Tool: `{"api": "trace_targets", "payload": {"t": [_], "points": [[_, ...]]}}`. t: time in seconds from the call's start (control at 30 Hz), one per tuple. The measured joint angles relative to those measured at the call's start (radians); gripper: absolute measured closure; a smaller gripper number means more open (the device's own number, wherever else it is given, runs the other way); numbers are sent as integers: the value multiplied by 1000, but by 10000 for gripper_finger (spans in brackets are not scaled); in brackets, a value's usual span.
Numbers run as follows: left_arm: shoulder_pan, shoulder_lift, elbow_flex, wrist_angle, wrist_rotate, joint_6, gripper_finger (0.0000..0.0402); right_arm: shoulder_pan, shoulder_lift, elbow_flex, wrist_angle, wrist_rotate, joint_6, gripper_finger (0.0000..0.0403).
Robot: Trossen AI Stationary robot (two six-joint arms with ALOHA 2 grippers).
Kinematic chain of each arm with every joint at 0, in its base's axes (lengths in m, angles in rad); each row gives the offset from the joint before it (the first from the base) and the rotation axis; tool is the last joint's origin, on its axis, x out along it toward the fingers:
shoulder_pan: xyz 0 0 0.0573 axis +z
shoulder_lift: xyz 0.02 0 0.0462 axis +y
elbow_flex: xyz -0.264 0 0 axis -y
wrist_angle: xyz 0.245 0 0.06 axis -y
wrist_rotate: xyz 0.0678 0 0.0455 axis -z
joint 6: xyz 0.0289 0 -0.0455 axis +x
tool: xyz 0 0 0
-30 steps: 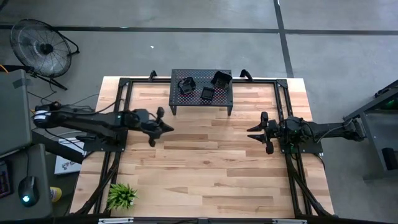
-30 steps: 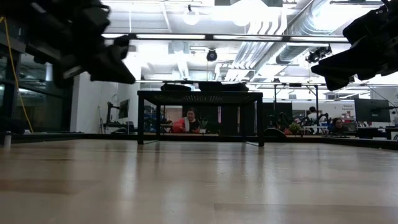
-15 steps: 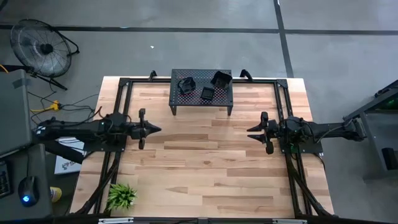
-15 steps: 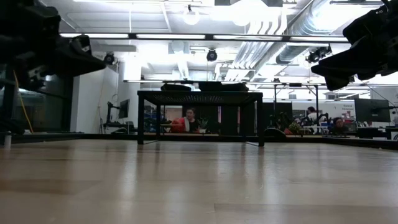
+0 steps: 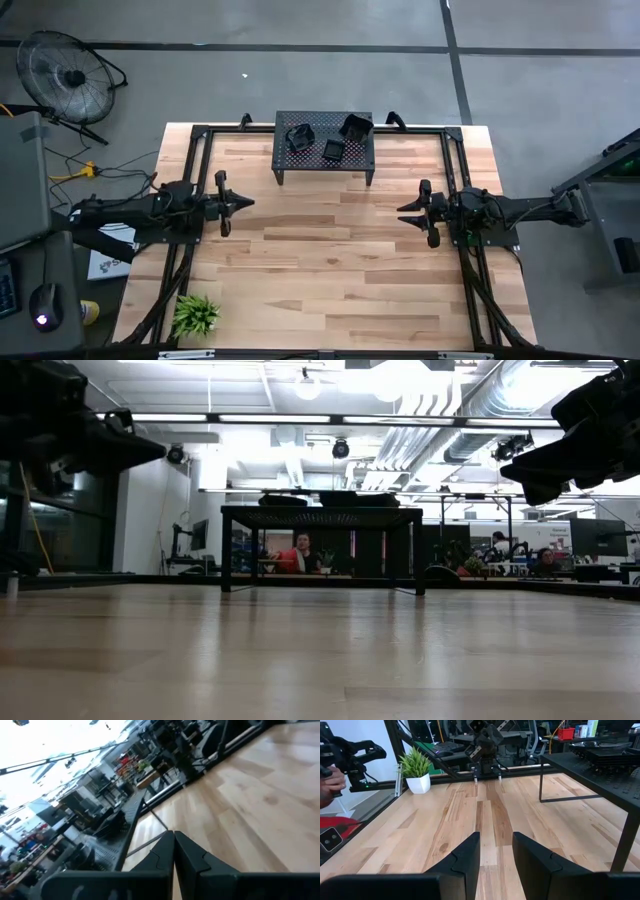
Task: Pick & Place Mini shaped plates
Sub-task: Return to Home Position
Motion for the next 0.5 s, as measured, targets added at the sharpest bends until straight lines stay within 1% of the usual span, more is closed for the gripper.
{"api": "trace_targets", "payload": {"t": [0.07, 0.2, 0.5], "points": [[0, 0, 0, -3, 33, -1, 399, 0, 0, 0, 0, 0, 1, 293], [0, 2, 0, 15, 146, -1, 399, 0, 0, 0, 0, 0, 0, 293], [0, 2, -1, 13, 144, -2, 399, 0, 0, 0, 0, 0, 0, 293]]}}
